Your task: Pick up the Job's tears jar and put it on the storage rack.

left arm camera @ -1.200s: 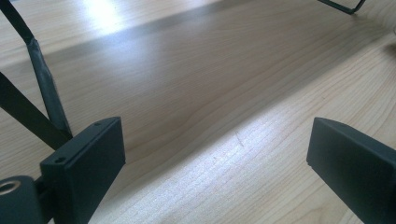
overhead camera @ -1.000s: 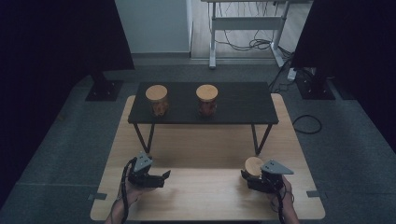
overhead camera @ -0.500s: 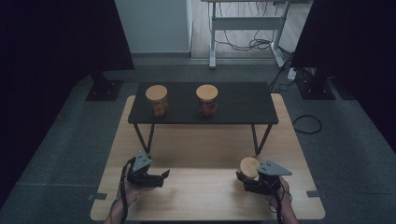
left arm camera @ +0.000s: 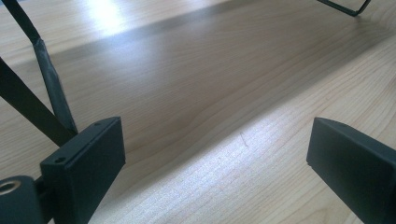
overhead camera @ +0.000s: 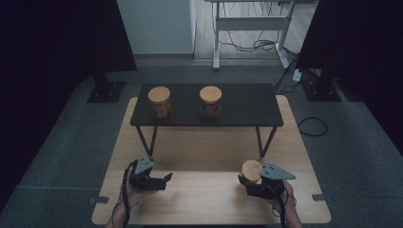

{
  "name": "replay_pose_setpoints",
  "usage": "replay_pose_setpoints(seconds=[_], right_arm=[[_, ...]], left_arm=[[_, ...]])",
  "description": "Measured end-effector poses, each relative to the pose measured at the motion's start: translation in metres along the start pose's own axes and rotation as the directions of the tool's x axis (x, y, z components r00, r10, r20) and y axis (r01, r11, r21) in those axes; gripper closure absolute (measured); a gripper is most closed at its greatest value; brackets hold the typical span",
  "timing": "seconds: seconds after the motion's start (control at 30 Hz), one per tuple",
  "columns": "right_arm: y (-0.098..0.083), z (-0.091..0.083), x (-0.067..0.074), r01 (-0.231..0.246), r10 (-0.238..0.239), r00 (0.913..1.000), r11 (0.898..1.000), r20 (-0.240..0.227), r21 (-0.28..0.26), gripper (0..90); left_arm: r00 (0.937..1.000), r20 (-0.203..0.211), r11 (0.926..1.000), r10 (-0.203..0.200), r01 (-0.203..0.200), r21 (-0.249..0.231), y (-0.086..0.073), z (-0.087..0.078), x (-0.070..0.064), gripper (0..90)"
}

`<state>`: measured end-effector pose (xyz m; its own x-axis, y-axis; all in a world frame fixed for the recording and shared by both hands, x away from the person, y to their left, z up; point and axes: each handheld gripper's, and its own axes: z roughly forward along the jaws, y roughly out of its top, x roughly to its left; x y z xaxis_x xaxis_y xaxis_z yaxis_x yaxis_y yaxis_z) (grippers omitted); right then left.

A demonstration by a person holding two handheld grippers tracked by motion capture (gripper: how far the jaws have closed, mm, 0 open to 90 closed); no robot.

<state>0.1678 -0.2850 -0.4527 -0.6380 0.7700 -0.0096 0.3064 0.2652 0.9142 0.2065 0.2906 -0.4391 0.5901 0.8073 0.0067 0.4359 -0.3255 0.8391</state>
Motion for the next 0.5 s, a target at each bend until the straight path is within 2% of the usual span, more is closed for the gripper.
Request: replay_pose_setpoints(seconds=[0.5], right_arm=[[0.012, 0.001, 0.000, 0.003, -0.004, 0.9998, 1.000, -0.021, -0.027, 24.6]], left_arm=[[1.0000, -0.001, 1.0000, -0.004, 0.004, 0.000, 0.000, 0.000, 0.001, 4.1]])
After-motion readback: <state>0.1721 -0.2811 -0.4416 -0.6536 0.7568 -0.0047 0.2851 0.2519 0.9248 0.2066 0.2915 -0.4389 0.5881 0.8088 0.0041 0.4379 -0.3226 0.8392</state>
